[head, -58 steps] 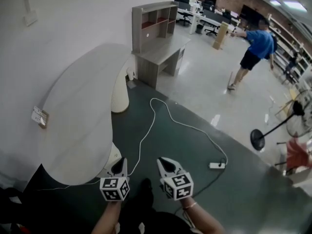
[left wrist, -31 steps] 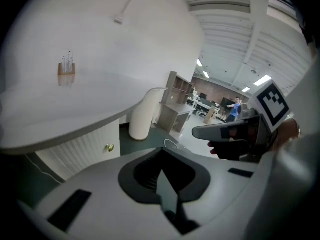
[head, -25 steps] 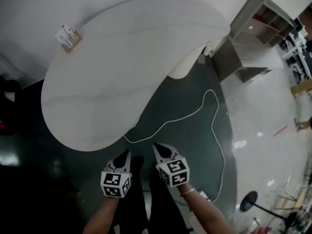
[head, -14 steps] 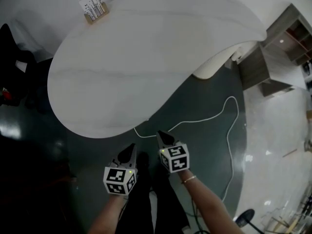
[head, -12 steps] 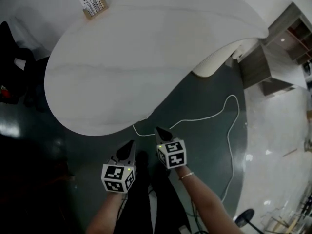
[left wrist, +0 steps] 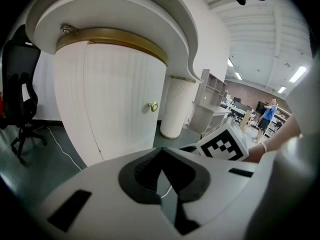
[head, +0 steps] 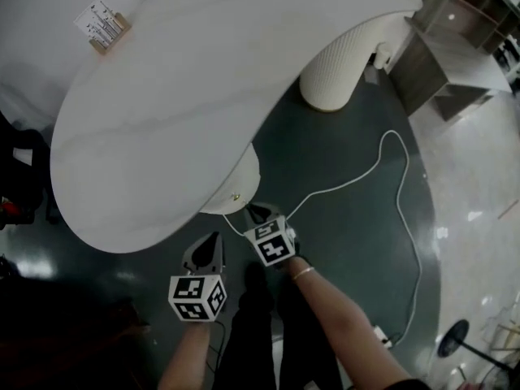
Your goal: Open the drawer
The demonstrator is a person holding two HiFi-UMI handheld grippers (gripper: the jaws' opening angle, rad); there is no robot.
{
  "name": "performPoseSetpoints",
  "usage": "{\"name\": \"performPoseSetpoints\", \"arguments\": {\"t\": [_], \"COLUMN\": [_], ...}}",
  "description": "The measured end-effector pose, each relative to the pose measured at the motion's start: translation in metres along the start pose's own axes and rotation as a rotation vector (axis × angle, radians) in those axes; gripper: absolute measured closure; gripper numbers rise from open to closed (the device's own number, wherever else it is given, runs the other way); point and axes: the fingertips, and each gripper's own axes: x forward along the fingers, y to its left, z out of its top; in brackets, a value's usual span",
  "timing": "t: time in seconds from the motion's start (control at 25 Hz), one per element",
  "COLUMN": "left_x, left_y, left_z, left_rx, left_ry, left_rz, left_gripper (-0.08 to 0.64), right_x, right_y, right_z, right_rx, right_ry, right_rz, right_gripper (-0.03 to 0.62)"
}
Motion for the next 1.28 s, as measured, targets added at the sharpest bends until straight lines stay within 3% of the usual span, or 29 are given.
{"name": "performPoseSetpoints", "arguments": {"t": [0.24, 0.32, 0.6, 1.08, 1.28], "left_x": [0.023, 0.030, 0.047, 0.060, 0.061], "left_y": [-0.002, -0.001, 0.012, 0.023, 0.020], "left_z": [-0.010, -0.013, -0.017, -0.020, -0.017], "left_rx": [0.021, 0.022, 0.034, 0.022, 0.018], "left_ry": [0.025, 0.027, 0.042, 0.055, 0.055], "left_rz": [-0.012, -0.013, -0.011, 0.004, -0.001], "left_gripper": [0.557, 0.557, 0.557, 0.557, 0.557], "right_x": [0.027, 0.037, 0.072, 0.104, 0.106], "right_y": [-0.005, -0.007, -0.002, 0.000, -0.002], "right_z": [-0.014, -0.019, -0.019, -0.025, -0.025], "right_rx": [-0.022, -0.027, -0.098, -0.198, -0.220], "right_ry": [0.019, 0.031, 0.058, 0.136, 0.132], "right_rz": [0.014, 0.022, 0.078, 0.086, 0.102], "right_gripper": [0.576, 0.516, 0.449, 0.451, 0.488]}}
